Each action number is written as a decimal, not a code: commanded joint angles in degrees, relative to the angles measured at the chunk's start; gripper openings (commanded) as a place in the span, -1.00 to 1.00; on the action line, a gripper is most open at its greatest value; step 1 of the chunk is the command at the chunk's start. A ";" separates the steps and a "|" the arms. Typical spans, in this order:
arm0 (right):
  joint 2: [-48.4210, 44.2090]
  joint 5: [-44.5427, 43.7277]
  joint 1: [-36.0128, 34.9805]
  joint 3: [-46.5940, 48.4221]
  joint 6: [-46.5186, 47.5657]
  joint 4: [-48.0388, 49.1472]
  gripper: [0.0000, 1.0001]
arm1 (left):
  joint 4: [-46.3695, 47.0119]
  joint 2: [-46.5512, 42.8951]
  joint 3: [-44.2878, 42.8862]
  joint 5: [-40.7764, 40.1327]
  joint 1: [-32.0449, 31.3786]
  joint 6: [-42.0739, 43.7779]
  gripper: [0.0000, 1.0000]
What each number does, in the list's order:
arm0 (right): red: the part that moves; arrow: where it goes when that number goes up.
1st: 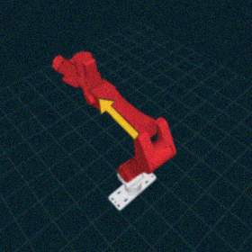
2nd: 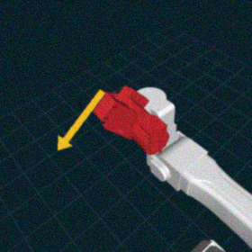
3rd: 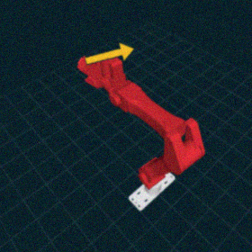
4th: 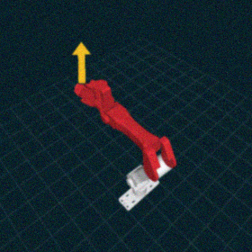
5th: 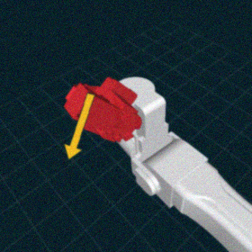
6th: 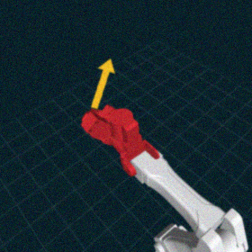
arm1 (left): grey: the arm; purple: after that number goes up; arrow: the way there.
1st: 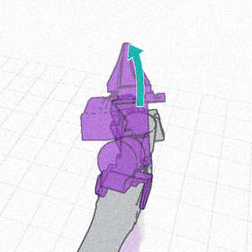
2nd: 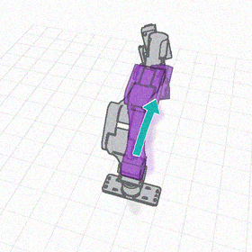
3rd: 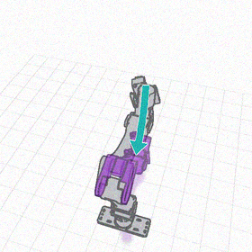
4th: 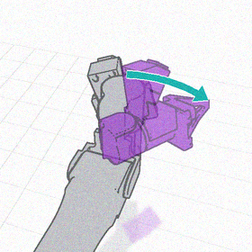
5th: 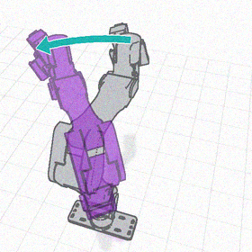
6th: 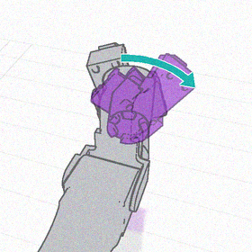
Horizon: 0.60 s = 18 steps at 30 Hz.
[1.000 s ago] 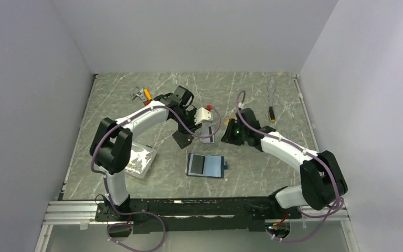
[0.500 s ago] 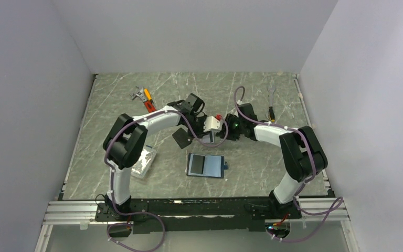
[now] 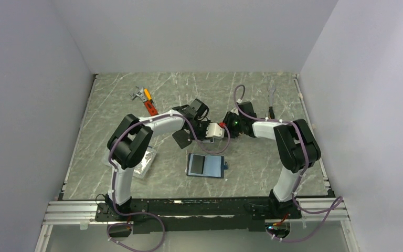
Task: Put the credit cards into the card holder
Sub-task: Pick up the credit card from the storage box.
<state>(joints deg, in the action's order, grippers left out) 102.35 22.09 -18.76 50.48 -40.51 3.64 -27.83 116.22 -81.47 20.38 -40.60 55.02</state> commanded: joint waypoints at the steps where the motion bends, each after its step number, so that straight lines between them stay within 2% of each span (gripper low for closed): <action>1: 2.05 0.94 0.70 4.25 1.10 2.79 -0.25 | -0.44 -0.06 2.62 -1.92 -0.81 3.28 -0.31; 18: 7.38 2.79 0.79 10.51 1.76 2.39 -0.20 | -1.35 -1.31 6.95 -5.06 -3.70 7.63 -0.36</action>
<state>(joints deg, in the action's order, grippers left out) 108.84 23.40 -18.17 58.59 -39.86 4.23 -24.95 114.13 -77.71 16.97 -42.72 60.73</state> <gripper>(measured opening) 0.400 0.325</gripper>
